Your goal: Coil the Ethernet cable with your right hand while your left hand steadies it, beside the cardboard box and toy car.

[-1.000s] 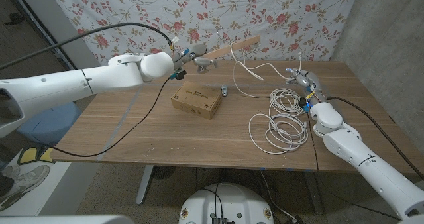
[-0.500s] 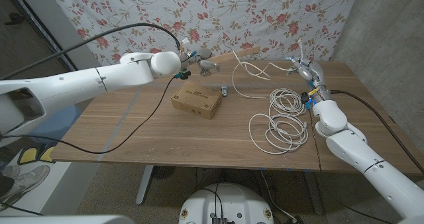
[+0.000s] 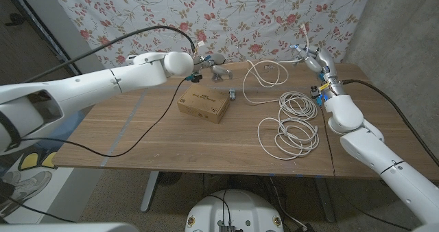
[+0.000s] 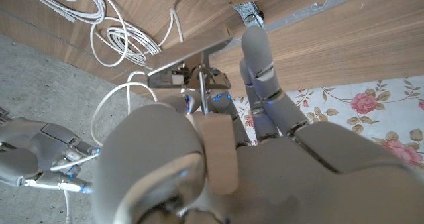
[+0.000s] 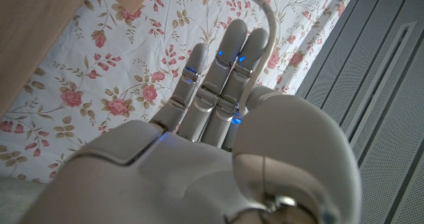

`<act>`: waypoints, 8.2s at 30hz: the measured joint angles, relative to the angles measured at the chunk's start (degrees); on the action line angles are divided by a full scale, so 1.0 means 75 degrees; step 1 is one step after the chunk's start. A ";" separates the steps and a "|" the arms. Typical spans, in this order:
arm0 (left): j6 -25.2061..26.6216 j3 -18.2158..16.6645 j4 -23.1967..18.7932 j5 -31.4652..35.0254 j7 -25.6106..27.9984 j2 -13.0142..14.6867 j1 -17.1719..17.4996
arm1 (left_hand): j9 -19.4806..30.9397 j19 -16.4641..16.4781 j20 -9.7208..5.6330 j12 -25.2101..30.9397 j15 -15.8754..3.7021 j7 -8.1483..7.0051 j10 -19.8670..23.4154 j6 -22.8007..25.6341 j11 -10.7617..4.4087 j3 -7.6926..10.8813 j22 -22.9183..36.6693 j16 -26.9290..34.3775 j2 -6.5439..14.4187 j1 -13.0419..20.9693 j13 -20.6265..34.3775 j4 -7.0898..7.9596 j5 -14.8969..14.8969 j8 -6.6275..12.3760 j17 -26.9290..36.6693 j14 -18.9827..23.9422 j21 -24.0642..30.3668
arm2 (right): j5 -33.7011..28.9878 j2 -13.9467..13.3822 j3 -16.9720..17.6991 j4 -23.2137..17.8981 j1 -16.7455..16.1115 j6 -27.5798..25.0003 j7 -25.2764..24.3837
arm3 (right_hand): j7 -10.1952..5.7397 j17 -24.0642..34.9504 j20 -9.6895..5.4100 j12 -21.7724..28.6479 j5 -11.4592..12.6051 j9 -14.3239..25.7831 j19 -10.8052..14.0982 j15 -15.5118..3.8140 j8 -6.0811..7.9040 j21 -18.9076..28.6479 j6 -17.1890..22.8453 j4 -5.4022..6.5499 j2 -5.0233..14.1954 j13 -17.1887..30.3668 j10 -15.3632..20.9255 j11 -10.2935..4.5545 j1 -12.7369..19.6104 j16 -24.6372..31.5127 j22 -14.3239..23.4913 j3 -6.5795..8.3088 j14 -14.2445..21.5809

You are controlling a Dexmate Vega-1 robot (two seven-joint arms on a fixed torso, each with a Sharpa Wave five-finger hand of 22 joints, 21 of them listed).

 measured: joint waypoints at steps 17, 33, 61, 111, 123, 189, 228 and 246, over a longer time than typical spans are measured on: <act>-0.0478 -0.0200 0.0453 0.0327 -0.1177 -0.0503 0.0071 | -0.0046 0.0000 0.0000 0.0000 0.0000 0.0002 0.0000 -0.0001 0.0000 0.0000 -0.0035 0.0000 -0.0001 0.0000 0.0000 0.0000 -0.0001 0.0033 0.0000 0.0000 -0.0001 | -0.0476 0.0005 -0.0039 -0.0104 0.0631 0.0184 0.0518 | -0.0008 0.0035 0.0000 0.0000 -0.0004 -0.0003 0.0000 -0.0001 -0.0043 0.0000 0.0093 -0.0010 -0.0005 0.0020 0.0002 -0.0001 -0.0038 0.0000 0.0002 -0.0010 0.0004; -0.1423 -0.0405 0.0835 -0.0319 -0.2284 -0.0703 0.0088 | -0.0081 0.0000 0.0000 0.0000 0.0000 0.0014 0.0000 -0.0014 0.0000 0.0000 -0.0034 0.0000 -0.0001 0.0001 -0.0001 0.0000 -0.0001 0.0033 -0.0001 0.0000 -0.0001 | -0.0470 0.0082 -0.0213 0.0125 0.1252 0.0158 0.0992 | 0.0003 0.0034 -0.0002 -0.0053 -0.0024 0.0040 -0.0082 0.0002 -0.0011 0.0000 0.0105 -0.0021 -0.0002 0.0013 0.0003 -0.0003 -0.0038 -0.0059 0.0002 -0.0022 0.0029; -0.2724 -0.0359 0.1988 -0.1965 -0.4455 -0.1154 -0.0261 | -0.0116 0.0000 0.0000 0.0000 0.0000 0.0067 -0.0028 -0.0012 0.0026 0.0000 -0.0014 0.0000 -0.0001 0.0001 -0.0001 0.0000 -0.0002 0.0090 -0.0001 0.0000 0.0060 | -0.0026 0.0280 -0.0664 0.0985 0.2148 -0.0307 0.1511 | 0.0003 0.0024 -0.0003 -0.0111 -0.0032 0.0036 -0.0080 0.0018 -0.0044 -0.0001 0.0106 -0.0072 0.0000 -0.0022 0.0017 -0.0016 -0.0039 -0.0119 0.0003 -0.0009 0.0040; -0.4481 -0.1121 0.2458 -0.4697 -0.5147 -0.0115 0.0413 | -0.0176 0.0000 0.0000 0.0000 0.0000 0.0107 0.0013 -0.0052 0.0069 0.0000 0.0022 0.0000 0.0030 0.0076 -0.0001 -0.0001 -0.0021 0.0177 -0.0001 0.0000 0.0148 | 0.1157 0.0237 -0.1020 0.3000 0.2811 -0.1983 0.1664 | 0.0003 0.0034 -0.0003 -0.0171 -0.0009 0.0017 -0.0079 0.0027 -0.0101 -0.0001 0.0106 -0.0114 -0.0003 -0.0038 0.0030 -0.0028 -0.0077 -0.0163 0.0003 -0.0053 0.0058; -0.4928 -0.1549 0.2588 -0.5131 -0.4140 -0.0059 0.0946 | -0.0186 0.0000 0.0000 0.0000 0.0000 0.0080 0.0015 -0.0025 0.0069 0.0000 0.0000 0.0000 0.0029 0.0075 -0.0001 -0.0001 -0.0021 0.0176 -0.0001 0.0000 0.0148 | 0.1213 0.0457 -0.1206 0.3454 0.2965 -0.1964 0.1745 | 0.0003 0.0032 -0.0004 -0.0171 -0.0024 0.0035 -0.0079 0.0015 -0.0121 0.0060 0.0106 -0.0124 -0.0001 -0.0038 0.0030 -0.0029 -0.0075 -0.0176 0.0003 -0.0063 0.0071; -0.2350 -0.1401 0.1312 -0.1543 0.0232 -0.0279 0.0826 | -0.0258 0.0000 0.0000 0.0000 0.0000 0.0000 -0.0014 -0.0083 0.0041 0.0000 -0.0070 0.0000 -0.0024 0.0022 -0.0019 -0.0001 -0.0022 0.0297 -0.0001 0.0000 0.0147 | 0.1624 0.0423 -0.0340 0.2507 0.0819 -0.0223 0.0691 | 0.0003 -0.0985 0.0027 -0.1065 -0.0098 -0.0408 -0.0053 0.0017 -0.0163 0.0119 0.0106 -0.0241 0.0040 -0.0879 -0.0020 0.0048 -0.0031 -0.0710 -0.0036 0.0054 0.0208; -0.1841 -0.1434 0.1536 -0.1088 -0.1014 -0.0601 0.0609 | -0.0363 0.0000 0.0000 0.0000 0.0000 0.0056 -0.0014 -0.0138 0.0041 -0.0001 -0.0098 0.0000 0.0055 0.0012 -0.0018 -0.0001 -0.0068 0.0343 -0.0001 0.0000 0.0146 | -0.0268 0.0216 -0.0047 0.1475 0.0233 0.0637 0.0055 | -0.0209 -0.2084 0.0524 -0.3632 -0.0132 -0.1780 -0.1429 0.0941 -0.0503 -0.0834 -0.2446 -0.0523 -0.1353 -0.0926 -0.4375 0.0161 -0.1957 -0.2144 -0.0058 -0.1949 -0.3952; -0.1843 -0.1524 0.1336 -0.1115 -0.1113 -0.0410 0.0695 | -0.0386 0.0000 0.0000 0.0000 0.0000 0.0060 -0.0014 -0.0142 0.0041 -0.0032 -0.0092 0.0000 0.0055 0.0013 -0.0018 -0.0031 -0.0068 0.0342 -0.0001 0.0000 0.0146 | -0.0258 0.0116 -0.0089 0.1564 0.0234 0.0884 0.0521 | -0.1652 -0.3885 0.1769 -0.4195 0.0650 -0.2300 -0.4845 0.2365 -0.0465 -0.4281 -0.6130 -0.0201 -0.1978 -0.1417 -1.0265 0.0636 -0.3266 -0.2257 -0.0071 -0.3612 -1.0557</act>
